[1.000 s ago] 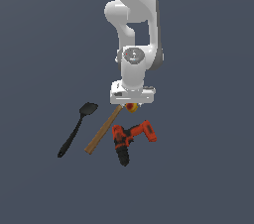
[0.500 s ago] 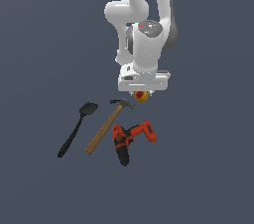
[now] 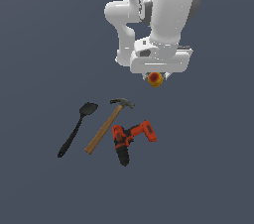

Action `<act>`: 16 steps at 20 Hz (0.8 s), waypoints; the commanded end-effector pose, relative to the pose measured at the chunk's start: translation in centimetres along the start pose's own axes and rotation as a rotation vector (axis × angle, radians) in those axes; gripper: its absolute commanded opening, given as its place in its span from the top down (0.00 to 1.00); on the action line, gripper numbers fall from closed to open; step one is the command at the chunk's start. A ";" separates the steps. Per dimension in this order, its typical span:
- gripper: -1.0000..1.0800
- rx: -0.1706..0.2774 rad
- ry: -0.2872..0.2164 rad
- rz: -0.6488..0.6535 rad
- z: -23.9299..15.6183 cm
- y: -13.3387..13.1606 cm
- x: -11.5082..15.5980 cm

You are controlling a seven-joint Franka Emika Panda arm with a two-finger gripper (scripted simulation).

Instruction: Pick up a designated object from a clutter of objects.

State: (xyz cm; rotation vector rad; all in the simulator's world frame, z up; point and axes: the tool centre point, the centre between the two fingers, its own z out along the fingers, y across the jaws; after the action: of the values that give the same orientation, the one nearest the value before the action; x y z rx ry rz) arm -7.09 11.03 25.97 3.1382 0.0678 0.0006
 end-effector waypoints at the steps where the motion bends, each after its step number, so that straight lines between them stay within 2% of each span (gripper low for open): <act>1: 1.00 0.000 0.000 0.000 -2.5 -1.2 -0.1; 10: 1.00 0.001 0.000 0.000 -11.0 -5.5 0.0; 16: 1.00 0.002 0.000 0.000 -15.1 -7.5 0.2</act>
State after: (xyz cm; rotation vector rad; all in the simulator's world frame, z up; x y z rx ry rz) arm -7.26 18.11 40.03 3.1399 0.0692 0.0004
